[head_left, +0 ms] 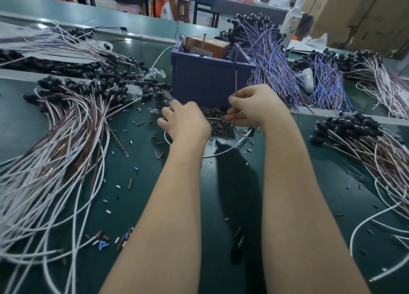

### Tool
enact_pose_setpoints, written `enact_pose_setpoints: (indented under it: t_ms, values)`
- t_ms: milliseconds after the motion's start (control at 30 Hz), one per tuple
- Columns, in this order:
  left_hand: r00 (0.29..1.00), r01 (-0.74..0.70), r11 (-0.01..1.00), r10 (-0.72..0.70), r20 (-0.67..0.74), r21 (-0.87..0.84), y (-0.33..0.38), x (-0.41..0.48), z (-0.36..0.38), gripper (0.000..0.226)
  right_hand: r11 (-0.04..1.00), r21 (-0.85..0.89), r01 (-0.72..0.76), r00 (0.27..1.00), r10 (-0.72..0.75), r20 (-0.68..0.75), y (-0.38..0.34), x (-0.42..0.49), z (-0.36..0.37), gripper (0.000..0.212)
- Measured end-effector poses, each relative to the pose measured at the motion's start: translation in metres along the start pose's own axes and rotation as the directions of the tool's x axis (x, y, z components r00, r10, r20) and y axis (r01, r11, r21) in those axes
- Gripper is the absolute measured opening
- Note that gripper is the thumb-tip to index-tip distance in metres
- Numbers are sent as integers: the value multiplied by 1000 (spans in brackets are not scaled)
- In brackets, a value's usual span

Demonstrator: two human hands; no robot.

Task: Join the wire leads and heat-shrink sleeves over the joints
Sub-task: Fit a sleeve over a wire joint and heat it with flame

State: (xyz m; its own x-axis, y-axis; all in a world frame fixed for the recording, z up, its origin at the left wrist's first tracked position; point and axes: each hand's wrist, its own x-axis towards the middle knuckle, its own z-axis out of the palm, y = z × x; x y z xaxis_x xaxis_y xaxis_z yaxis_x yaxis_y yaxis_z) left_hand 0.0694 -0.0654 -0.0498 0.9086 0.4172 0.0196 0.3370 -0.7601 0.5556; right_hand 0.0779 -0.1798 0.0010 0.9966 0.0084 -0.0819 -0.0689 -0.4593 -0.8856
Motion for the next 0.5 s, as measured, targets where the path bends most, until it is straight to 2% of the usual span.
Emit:
enact_pose_setpoints:
  t_ms: [233, 333, 433, 500]
  values:
    - [999, -44, 999, 44, 15, -11, 1, 1, 4, 35, 998, -64, 22, 999, -24, -40, 1, 2, -1, 12]
    - [997, -76, 997, 76, 31, -8, 2, 0, 7, 33, 985, -172, 27, 995, -43, -86, 4, 5, -6, 27]
    - [995, -96, 995, 97, 36, -9, 3, 0, 11, 24, 955, -292, -58, 992, 21, -128, 12, 8, -14, 28]
    - [995, -93, 996, 93, 30, -4, 3, 0, 11, 22, 943, -291, -161, 984, 129, -124, 21, 9, -18, 27]
